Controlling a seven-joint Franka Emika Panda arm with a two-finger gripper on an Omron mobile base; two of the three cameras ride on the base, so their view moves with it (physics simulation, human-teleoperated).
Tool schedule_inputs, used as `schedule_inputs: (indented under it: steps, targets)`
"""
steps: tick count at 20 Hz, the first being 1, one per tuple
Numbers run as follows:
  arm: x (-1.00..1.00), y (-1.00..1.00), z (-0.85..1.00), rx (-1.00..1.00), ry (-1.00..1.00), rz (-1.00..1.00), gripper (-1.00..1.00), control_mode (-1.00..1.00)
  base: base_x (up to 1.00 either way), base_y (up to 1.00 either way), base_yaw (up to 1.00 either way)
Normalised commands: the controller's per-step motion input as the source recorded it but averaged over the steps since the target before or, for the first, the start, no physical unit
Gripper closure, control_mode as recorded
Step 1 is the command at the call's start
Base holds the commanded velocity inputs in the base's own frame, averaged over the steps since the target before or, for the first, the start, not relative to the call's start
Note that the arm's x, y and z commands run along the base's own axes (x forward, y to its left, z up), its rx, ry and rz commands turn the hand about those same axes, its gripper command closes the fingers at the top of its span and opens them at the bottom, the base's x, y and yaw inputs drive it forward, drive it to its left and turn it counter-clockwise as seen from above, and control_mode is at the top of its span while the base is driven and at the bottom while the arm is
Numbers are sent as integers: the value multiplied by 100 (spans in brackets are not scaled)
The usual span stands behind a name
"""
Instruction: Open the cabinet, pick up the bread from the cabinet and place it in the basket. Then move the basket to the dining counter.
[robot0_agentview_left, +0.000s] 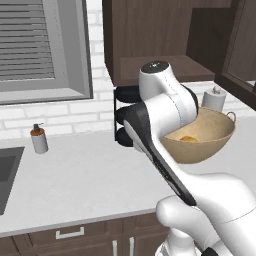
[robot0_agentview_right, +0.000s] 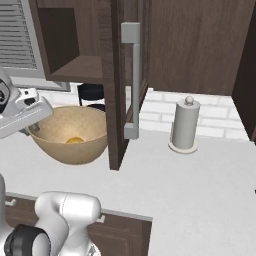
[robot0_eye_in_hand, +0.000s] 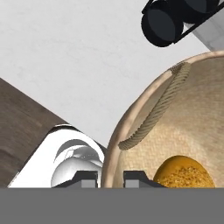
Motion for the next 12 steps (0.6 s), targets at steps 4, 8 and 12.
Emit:
schedule_inputs:
  steps: [4,8,12]
  targets:
    - [-10,0,-10,2,0,-1,100,-100,0,0,0]
    - [0,0,0,0,0,0,100,-100,0,0,0]
    - [-2,3,0,0,0,0,100,-100,0,0,0]
